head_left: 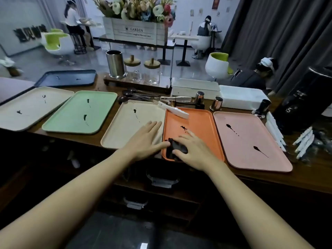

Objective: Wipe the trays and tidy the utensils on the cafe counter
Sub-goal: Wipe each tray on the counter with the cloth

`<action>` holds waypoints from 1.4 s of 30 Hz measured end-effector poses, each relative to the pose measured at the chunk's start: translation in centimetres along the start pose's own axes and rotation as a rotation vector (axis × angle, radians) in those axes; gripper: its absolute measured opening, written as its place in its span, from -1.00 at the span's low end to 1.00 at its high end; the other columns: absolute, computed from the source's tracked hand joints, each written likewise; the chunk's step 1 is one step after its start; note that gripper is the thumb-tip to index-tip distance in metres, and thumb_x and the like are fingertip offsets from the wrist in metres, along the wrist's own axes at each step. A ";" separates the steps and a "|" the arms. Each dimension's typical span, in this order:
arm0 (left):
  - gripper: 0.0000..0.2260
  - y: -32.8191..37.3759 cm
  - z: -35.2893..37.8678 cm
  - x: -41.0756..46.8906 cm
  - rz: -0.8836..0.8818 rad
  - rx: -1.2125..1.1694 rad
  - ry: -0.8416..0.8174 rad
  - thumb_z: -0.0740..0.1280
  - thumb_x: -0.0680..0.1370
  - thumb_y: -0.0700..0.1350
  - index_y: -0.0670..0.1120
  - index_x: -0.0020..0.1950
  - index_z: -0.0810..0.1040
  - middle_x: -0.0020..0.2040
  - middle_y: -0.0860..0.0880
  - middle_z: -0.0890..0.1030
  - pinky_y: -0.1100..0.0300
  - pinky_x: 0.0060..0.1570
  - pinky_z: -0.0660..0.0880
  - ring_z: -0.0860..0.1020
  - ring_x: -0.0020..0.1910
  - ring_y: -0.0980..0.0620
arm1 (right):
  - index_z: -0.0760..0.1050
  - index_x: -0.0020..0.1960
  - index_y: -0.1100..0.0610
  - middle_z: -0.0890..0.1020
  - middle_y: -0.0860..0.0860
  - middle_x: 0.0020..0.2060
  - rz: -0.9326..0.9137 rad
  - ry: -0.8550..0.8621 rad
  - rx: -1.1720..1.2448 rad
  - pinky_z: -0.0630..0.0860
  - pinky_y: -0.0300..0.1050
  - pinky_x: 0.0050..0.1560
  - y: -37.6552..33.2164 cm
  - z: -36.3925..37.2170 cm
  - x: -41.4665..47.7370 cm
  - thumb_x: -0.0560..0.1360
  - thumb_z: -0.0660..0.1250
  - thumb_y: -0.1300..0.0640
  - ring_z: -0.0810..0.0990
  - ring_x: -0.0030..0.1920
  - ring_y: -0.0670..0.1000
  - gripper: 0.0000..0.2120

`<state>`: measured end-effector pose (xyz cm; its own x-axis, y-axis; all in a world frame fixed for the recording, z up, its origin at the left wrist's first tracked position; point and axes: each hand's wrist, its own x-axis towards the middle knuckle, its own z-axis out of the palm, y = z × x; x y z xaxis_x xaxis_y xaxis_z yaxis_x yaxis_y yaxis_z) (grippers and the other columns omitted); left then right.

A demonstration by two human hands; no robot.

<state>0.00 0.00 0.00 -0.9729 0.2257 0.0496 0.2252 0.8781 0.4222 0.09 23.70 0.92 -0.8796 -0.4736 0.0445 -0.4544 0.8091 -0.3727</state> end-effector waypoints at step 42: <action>-0.31 -22.5 -12.4 4.9 -0.041 -0.035 0.165 0.17 0.57 0.42 0.04 0.58 0.35 0.59 0.02 0.32 -0.06 0.57 0.15 0.06 0.64 0.01 | 0.50 0.41 -0.16 0.59 -0.17 0.28 -0.115 0.221 0.132 0.44 -0.05 0.28 -13.2 0.9 21.0 0.51 0.43 -0.02 0.51 0.25 -0.07 -0.53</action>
<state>-10.50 -23.88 1.92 -0.9772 0.1147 0.1788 0.1859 0.8692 0.4582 -12.29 2.78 5.88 -0.8392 -0.4605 0.2893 -0.5436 0.6950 -0.4705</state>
